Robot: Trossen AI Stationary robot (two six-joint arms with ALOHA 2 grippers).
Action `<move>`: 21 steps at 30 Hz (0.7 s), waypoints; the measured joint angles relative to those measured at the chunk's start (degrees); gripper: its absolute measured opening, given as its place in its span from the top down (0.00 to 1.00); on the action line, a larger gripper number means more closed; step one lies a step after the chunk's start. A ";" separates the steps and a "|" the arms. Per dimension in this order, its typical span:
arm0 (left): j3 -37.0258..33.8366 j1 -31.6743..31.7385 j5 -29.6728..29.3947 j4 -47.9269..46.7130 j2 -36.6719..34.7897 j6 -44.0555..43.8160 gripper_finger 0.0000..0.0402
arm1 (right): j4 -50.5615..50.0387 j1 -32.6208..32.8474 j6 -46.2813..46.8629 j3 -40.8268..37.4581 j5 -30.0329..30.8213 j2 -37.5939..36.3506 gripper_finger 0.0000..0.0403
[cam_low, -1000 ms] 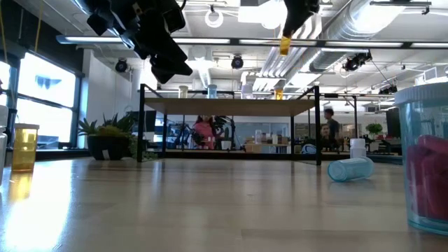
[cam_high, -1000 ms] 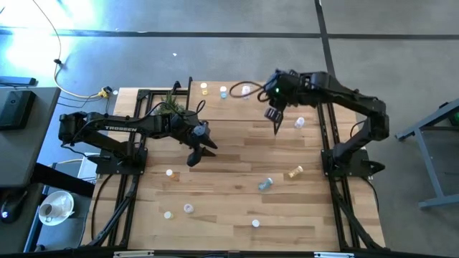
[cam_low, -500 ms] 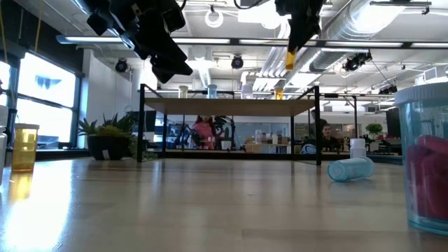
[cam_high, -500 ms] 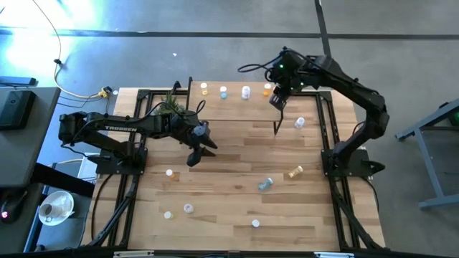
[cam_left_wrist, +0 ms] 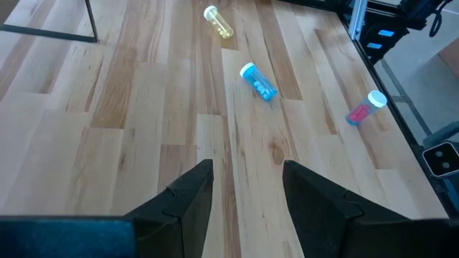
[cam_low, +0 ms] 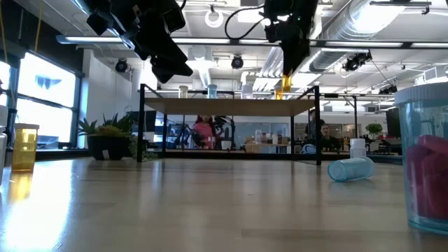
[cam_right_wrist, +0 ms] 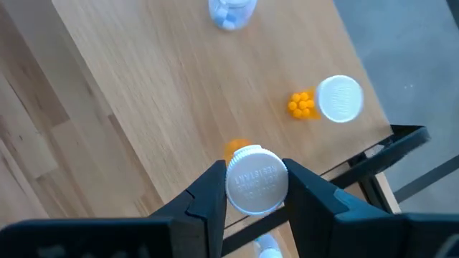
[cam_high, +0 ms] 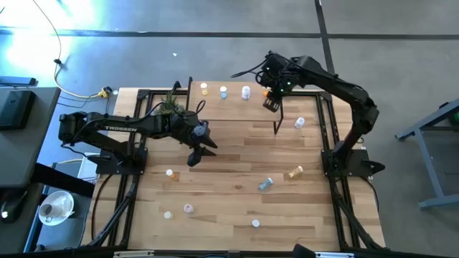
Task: Pick and place medicine bottles onto shelf by color
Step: Put the right orange pill bottle on the shelf
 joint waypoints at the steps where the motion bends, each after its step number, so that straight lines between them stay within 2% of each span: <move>1: 0.00 0.00 0.00 0.00 0.00 -0.01 0.61 | 0.01 0.00 0.00 0.00 0.00 0.44 0.73; 21: 0.00 0.00 -0.02 -0.46 0.00 -0.63 0.61 | 1.53 0.00 0.76 0.00 0.39 3.97 0.73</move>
